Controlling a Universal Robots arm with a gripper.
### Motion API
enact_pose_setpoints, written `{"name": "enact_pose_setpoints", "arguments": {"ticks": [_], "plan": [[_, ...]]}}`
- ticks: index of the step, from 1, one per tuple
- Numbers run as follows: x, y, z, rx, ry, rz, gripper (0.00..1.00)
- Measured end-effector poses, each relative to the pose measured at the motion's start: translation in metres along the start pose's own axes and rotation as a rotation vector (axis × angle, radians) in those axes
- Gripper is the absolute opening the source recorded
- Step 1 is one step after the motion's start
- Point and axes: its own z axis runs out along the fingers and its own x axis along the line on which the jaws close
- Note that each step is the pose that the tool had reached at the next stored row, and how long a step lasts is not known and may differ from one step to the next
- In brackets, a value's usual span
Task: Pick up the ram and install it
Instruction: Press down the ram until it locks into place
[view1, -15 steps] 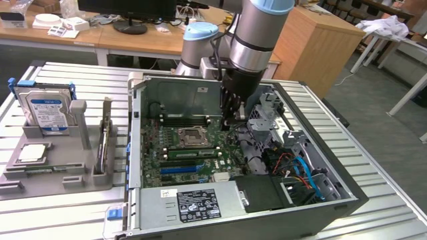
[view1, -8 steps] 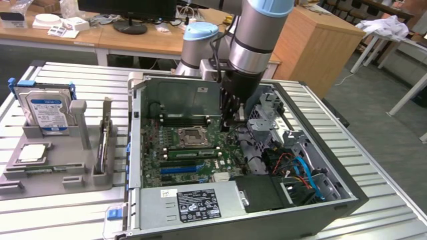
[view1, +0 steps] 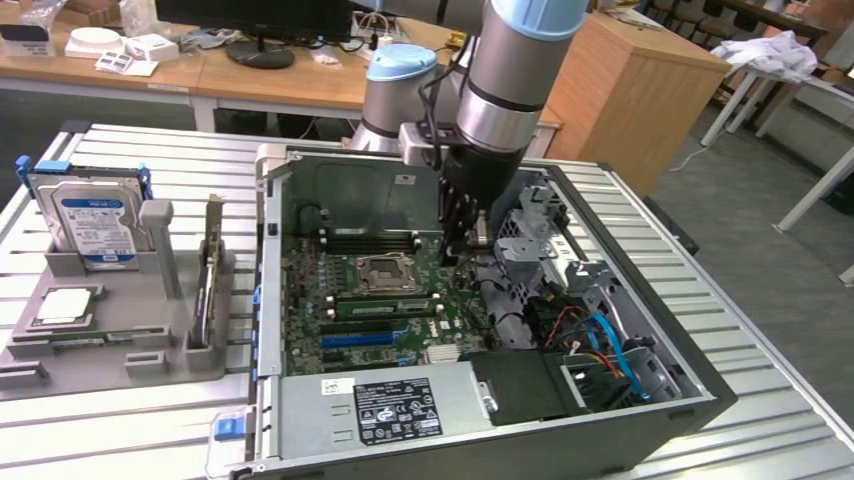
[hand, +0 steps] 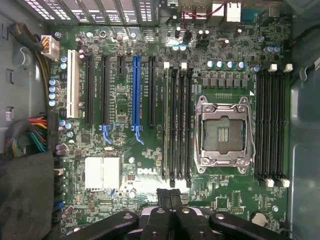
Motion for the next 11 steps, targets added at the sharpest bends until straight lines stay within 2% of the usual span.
{"name": "enact_pose_setpoints", "arguments": {"ticks": [11], "plan": [[0.0000, 0.0000, 0.0074, 0.0001, -0.0001, 0.000, 0.11]]}}
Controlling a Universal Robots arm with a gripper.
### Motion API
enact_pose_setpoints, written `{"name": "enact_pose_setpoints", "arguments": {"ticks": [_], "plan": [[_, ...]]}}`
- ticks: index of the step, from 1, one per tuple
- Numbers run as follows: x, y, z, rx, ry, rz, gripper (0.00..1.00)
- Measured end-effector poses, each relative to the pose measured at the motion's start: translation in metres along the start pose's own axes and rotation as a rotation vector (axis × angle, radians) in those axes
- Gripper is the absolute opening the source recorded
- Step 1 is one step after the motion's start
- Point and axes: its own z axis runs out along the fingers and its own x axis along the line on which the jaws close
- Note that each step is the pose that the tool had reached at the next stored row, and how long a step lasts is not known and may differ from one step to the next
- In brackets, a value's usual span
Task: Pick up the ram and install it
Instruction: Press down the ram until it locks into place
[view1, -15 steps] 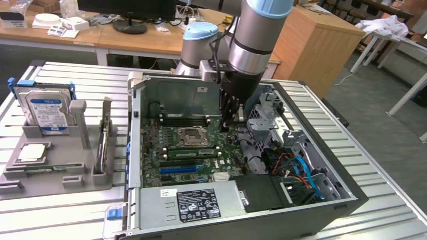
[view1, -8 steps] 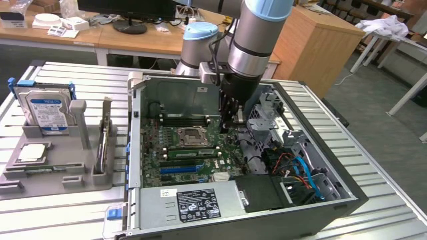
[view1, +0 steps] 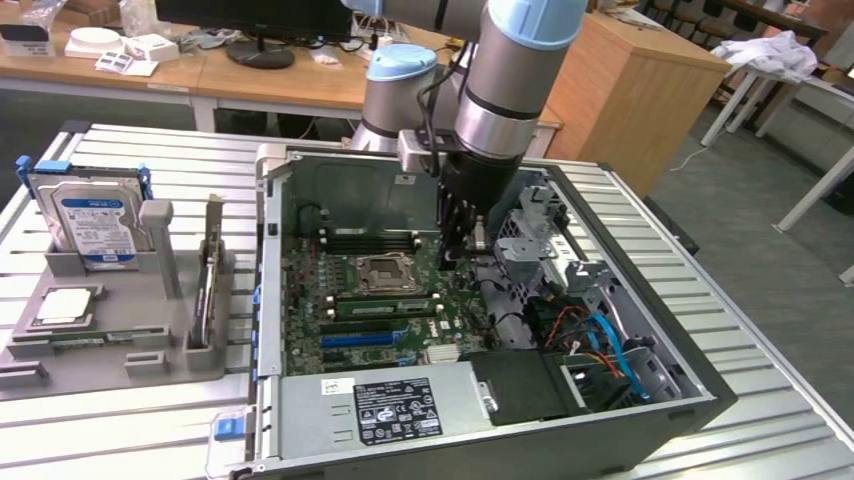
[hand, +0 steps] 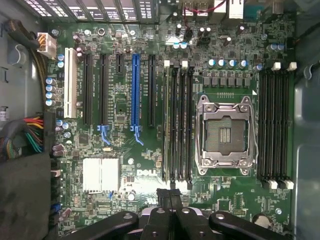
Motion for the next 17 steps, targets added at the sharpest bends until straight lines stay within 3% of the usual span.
{"name": "enact_pose_setpoints", "arguments": {"ticks": [17], "plan": [[0.0001, 0.0000, 0.0091, 0.0000, 0.0001, 0.000, 0.11]]}}
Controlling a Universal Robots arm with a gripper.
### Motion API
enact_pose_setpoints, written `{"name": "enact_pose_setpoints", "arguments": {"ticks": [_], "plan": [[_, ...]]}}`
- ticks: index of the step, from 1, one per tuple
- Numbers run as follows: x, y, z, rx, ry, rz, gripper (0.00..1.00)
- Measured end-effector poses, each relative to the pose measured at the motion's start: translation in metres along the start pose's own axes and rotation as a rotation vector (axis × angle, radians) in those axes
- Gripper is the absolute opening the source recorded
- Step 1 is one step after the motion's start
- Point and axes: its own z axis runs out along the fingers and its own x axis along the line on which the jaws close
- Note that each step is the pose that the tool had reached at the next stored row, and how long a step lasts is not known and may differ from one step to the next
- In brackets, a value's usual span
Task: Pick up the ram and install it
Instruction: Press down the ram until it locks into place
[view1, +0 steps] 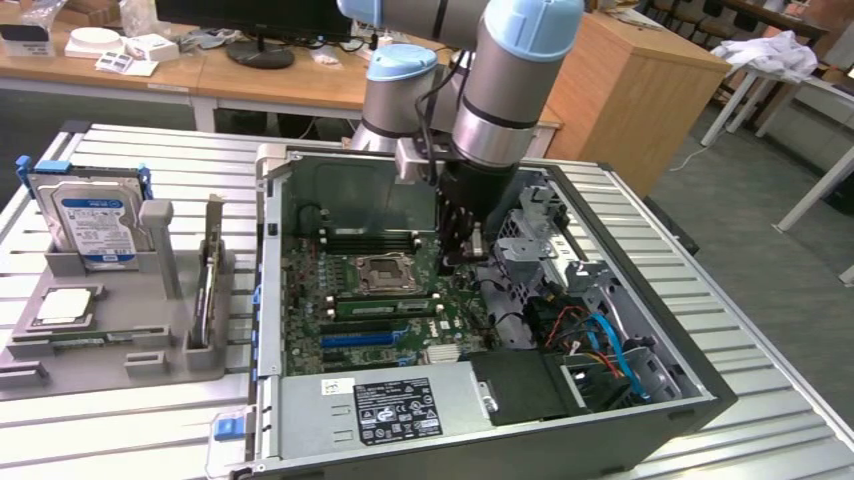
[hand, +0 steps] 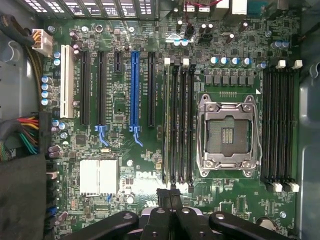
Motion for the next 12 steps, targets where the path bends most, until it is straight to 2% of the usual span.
{"name": "enact_pose_setpoints", "arguments": {"ticks": [12], "plan": [[0.0000, 0.0000, 0.0064, 0.0000, 0.0000, 0.000, 0.11]]}}
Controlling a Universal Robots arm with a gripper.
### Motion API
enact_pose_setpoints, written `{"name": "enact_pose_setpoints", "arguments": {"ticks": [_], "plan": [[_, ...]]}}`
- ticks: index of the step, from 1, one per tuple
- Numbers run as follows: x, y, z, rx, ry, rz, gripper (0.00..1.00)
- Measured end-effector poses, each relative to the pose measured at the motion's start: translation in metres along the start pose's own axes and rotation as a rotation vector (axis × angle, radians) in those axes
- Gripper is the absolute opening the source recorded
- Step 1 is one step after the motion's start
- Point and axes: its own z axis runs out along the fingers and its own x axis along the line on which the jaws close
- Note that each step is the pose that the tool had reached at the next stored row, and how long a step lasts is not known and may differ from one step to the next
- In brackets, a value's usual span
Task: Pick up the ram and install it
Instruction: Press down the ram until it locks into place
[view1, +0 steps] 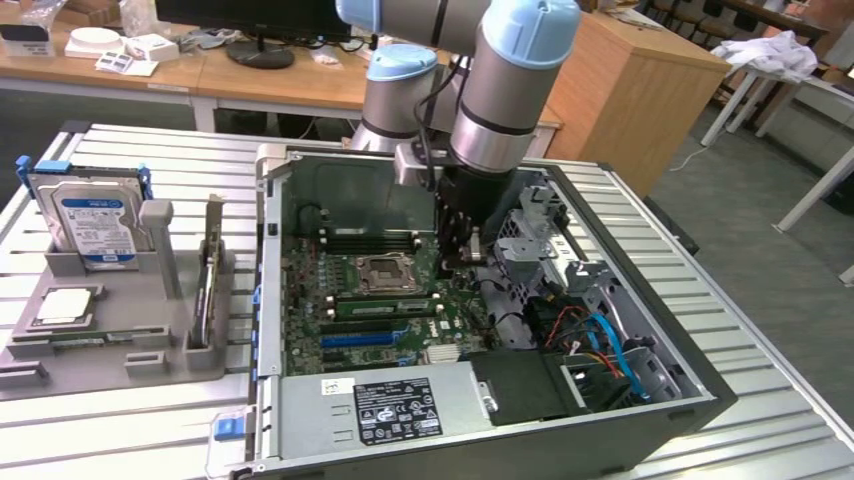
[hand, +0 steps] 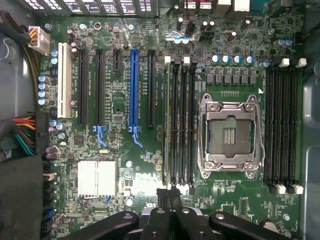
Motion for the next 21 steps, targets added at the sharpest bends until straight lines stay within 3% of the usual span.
{"name": "enact_pose_setpoints", "arguments": {"ticks": [21], "plan": [[0.0000, 0.0000, 0.0087, 0.0000, 0.0000, 0.000, 0.11]]}}
